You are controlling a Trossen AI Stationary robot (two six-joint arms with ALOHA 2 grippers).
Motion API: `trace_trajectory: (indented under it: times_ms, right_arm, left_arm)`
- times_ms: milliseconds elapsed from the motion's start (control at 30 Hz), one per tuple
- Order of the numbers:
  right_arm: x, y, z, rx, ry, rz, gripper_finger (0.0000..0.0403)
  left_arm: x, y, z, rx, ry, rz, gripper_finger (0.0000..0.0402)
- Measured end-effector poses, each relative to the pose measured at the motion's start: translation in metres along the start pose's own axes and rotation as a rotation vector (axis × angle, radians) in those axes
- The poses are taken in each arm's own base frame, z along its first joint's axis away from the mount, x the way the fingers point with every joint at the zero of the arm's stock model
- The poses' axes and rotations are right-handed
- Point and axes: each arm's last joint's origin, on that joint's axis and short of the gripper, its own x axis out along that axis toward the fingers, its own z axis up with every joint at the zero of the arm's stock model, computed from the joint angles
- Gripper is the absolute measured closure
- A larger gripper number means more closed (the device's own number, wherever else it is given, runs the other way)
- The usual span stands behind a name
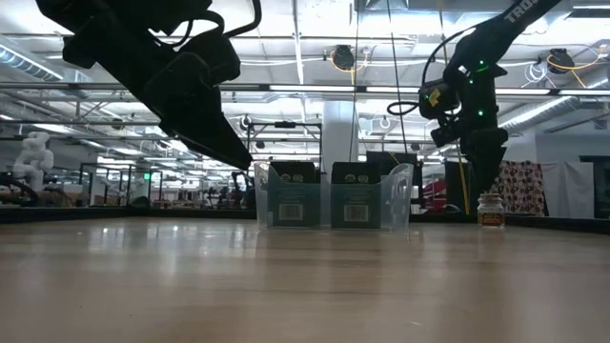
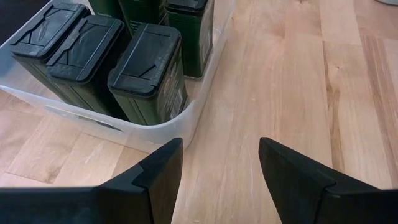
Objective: Sort spices by type
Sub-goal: Put the brown seasoning into the white bin
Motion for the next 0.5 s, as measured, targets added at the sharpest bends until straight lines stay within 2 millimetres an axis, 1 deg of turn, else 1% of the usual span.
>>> trace_trajectory:
  times_ms: [233,333,500]
  right_arm:
    - [0.023,0.005,-0.009,-0.013,0.017,0.008,0.0085]
    - [0.027,0.006,-0.008,-0.008,0.002,0.003,0.0085]
    - [0.027,0.005,-0.007,-0.006,-0.016,-0.009,0.0085]
  left_arm:
    - [0.000,0.000,0.000,0.001,0.001,0.000,0.0185]
    - [0.000,0.000,0.000,0.001,0.001,0.000,0.0185]
    - [0.000,0.000,0.000,0.001,0.001,0.000,0.0185]
